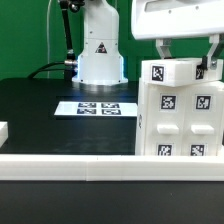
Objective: Assemble cabinet
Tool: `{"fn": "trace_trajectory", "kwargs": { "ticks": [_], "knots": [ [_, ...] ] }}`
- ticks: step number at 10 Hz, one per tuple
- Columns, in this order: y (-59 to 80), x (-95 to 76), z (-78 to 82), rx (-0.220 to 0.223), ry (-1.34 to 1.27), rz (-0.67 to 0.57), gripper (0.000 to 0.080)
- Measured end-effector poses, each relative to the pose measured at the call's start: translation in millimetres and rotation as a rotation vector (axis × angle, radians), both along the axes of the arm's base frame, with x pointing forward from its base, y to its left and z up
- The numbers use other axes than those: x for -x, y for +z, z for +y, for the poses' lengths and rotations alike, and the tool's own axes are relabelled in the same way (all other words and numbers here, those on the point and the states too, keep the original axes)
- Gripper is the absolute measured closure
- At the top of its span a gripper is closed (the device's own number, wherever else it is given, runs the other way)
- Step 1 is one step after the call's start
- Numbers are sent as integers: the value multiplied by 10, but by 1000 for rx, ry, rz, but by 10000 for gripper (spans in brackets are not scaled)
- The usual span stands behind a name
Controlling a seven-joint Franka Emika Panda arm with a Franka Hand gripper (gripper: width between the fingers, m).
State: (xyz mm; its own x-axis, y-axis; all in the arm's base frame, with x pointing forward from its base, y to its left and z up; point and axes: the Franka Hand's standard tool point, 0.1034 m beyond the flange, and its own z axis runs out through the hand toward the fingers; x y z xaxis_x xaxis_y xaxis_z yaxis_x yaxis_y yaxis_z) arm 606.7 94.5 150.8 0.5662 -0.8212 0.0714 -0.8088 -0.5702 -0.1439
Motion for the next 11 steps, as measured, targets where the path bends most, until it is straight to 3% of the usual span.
{"fn": "trace_trajectory", "kwargs": {
  "ticks": [11],
  "knots": [
    [0,-7,27,-199,-768,48,236]
  ]
}}
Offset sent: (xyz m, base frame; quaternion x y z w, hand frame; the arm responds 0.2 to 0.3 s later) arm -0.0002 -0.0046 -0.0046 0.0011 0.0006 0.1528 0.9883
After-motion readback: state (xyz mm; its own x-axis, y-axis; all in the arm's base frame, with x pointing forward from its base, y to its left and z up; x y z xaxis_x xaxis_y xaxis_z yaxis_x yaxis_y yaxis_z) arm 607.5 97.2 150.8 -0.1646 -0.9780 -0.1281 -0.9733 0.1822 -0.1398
